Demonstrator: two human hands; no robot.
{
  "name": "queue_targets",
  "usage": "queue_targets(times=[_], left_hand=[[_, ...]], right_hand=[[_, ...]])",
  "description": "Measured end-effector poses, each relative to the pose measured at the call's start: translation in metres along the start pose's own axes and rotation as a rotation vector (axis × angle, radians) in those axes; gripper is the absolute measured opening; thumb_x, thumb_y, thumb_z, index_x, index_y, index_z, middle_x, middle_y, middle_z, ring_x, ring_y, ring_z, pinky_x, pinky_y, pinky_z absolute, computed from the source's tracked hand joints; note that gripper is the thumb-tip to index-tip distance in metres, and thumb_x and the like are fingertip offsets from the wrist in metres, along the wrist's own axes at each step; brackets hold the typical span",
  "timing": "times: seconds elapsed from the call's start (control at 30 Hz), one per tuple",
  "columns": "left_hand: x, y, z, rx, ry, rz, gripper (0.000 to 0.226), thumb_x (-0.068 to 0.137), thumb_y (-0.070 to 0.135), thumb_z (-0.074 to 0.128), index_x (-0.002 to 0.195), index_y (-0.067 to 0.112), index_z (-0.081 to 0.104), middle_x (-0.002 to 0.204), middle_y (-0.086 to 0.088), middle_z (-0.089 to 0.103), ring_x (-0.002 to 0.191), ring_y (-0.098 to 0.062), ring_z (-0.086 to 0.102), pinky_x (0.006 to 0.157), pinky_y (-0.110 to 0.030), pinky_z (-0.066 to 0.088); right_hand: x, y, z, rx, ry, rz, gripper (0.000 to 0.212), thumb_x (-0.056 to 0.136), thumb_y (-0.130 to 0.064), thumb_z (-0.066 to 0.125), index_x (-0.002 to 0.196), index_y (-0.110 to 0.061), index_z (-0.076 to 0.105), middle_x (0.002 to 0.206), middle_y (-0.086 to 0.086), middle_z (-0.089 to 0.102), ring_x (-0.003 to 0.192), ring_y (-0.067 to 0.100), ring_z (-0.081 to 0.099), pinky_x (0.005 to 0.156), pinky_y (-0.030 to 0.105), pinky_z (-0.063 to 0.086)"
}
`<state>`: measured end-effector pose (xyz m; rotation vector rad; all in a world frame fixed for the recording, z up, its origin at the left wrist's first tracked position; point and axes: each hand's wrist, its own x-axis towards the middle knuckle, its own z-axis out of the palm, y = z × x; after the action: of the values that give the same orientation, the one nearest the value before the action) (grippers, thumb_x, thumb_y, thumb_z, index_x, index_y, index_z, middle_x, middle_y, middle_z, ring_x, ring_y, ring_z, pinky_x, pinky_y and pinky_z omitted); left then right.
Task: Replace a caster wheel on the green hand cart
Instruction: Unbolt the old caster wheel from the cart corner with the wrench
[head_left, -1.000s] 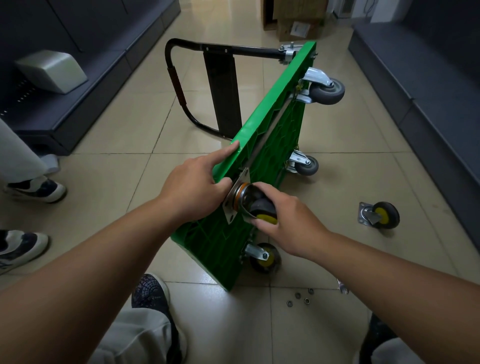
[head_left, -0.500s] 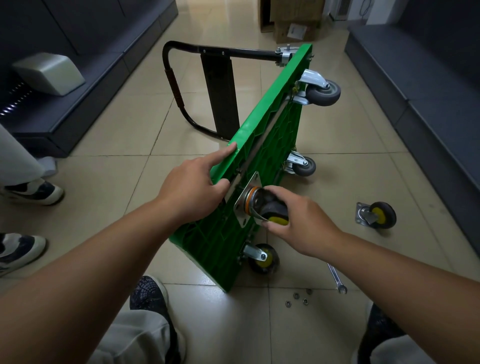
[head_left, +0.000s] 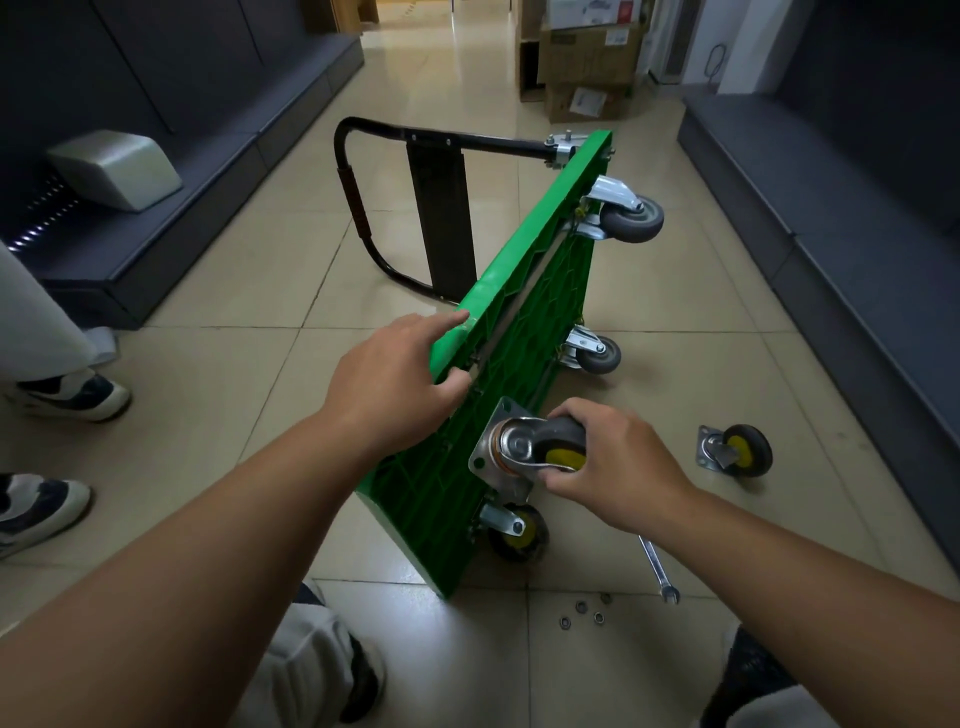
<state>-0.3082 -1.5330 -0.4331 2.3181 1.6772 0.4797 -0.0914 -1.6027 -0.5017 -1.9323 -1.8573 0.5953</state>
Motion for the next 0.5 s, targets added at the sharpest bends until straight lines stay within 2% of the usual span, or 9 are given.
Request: queue_targets(times=[0.07, 0.13, 0.23, 0.37, 0.5], left_hand=[[-0.004, 0.011, -0.006, -0.1, 0.042, 0.06, 0.057, 0.094, 0.037, 0.063, 0.149, 0.041, 0.05, 0.14, 0.011, 0.056, 0.118, -0.011, 0.056, 0.091, -0.033, 0.05], [-0.011, 0.023, -0.009, -0.155, 0.063, 0.133, 0.052, 0.095, 0.037, 0.062, 0.146, 0.041, 0.053, 0.135, 0.016, 0.057, 0.114, -0.004, 0.055, 0.089, -0.031, 0.051], [-0.013, 0.036, -0.002, -0.208, 0.045, 0.204, 0.045, 0.096, 0.033, 0.064, 0.14, 0.04, 0.059, 0.124, 0.018, 0.065, 0.111, -0.002, 0.06, 0.095, -0.037, 0.055], [-0.012, 0.057, 0.02, -0.175, -0.122, 0.271, 0.042, 0.094, 0.026, 0.067, 0.135, 0.035, 0.065, 0.122, 0.016, 0.069, 0.115, -0.003, 0.063, 0.1, -0.035, 0.053], [-0.011, 0.075, 0.043, -0.093, -0.246, 0.38, 0.041, 0.095, 0.033, 0.063, 0.136, 0.038, 0.063, 0.123, 0.02, 0.065, 0.116, 0.0, 0.06, 0.097, -0.03, 0.051]], right_hand=[[-0.006, 0.002, -0.004, -0.017, -0.018, 0.006, 0.039, 0.073, -0.04, 0.085, 0.106, -0.031, 0.064, 0.095, -0.01, 0.07, 0.086, 0.014, 0.064, 0.077, 0.037, 0.057], [-0.014, 0.011, -0.005, 0.007, -0.017, 0.018, 0.038, 0.073, -0.039, 0.085, 0.104, -0.033, 0.064, 0.092, -0.012, 0.07, 0.084, 0.011, 0.064, 0.076, 0.035, 0.057], [-0.022, 0.027, -0.004, 0.07, -0.003, 0.074, 0.035, 0.071, -0.04, 0.085, 0.099, -0.034, 0.065, 0.085, -0.014, 0.069, 0.08, 0.008, 0.064, 0.073, 0.032, 0.056], [-0.025, 0.047, -0.003, 0.009, -0.014, 0.123, 0.037, 0.068, -0.043, 0.084, 0.096, -0.03, 0.063, 0.086, -0.008, 0.07, 0.081, 0.016, 0.065, 0.073, 0.036, 0.055], [-0.026, 0.075, -0.001, -0.056, -0.035, 0.172, 0.038, 0.067, -0.047, 0.08, 0.092, -0.027, 0.059, 0.082, -0.007, 0.066, 0.077, 0.017, 0.063, 0.068, 0.035, 0.053]])
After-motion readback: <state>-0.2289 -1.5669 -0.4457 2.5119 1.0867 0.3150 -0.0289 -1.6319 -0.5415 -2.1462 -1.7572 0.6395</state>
